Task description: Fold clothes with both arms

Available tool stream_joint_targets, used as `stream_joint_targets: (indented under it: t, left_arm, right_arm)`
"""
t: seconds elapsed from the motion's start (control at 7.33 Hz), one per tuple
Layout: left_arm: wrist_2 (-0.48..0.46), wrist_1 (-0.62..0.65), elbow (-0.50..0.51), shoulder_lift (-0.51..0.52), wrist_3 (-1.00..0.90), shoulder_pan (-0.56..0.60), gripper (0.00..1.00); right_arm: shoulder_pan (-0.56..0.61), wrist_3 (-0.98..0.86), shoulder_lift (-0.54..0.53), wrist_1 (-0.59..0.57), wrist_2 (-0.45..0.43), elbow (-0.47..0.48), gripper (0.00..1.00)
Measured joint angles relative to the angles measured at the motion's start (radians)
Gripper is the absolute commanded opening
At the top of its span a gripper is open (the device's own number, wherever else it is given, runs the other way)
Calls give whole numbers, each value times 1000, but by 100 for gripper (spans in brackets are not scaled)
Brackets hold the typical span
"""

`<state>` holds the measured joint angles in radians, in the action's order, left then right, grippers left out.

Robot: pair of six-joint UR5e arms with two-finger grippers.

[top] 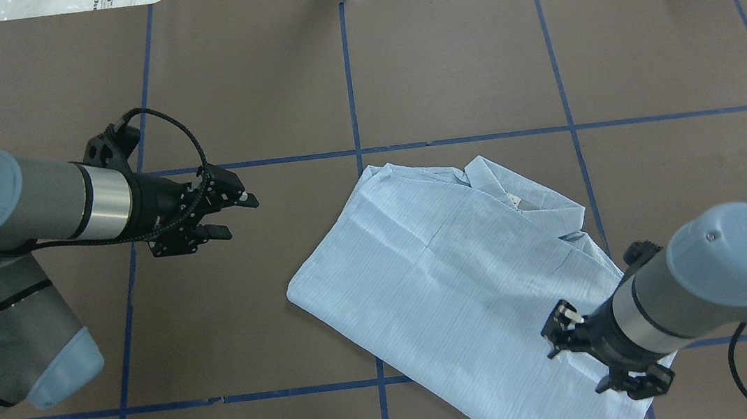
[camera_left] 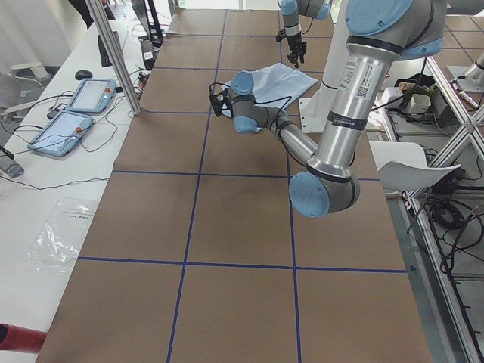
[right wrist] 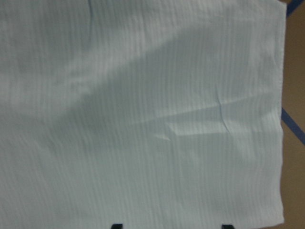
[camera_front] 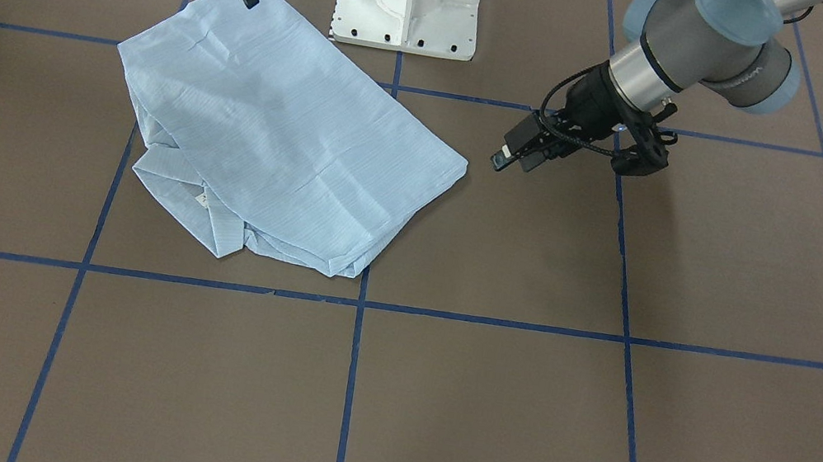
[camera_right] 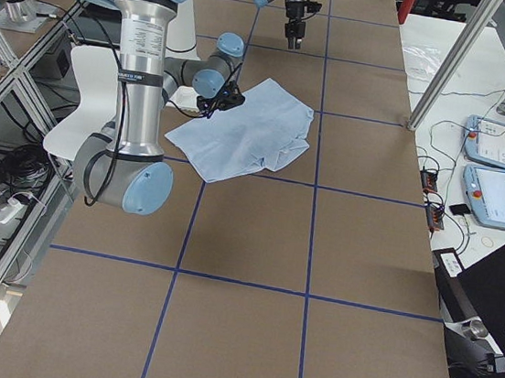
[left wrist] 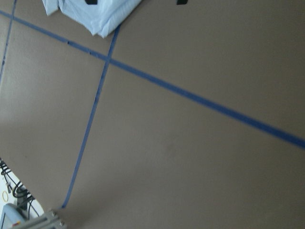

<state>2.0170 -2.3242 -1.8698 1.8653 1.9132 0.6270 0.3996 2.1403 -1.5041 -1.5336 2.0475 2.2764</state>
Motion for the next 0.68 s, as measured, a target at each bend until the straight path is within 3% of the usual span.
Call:
stream_joint_targets:
  t: [0.27,0.68]
  left_arm:
    - [-87,91,-17,17,68,-111,72]
    - [-212,199,34,70,115,-266,69]
  right_arm:
    - [130,-51,76,1,-49,-82,100]
    - [205,-171,123,4,-124,-158,100]
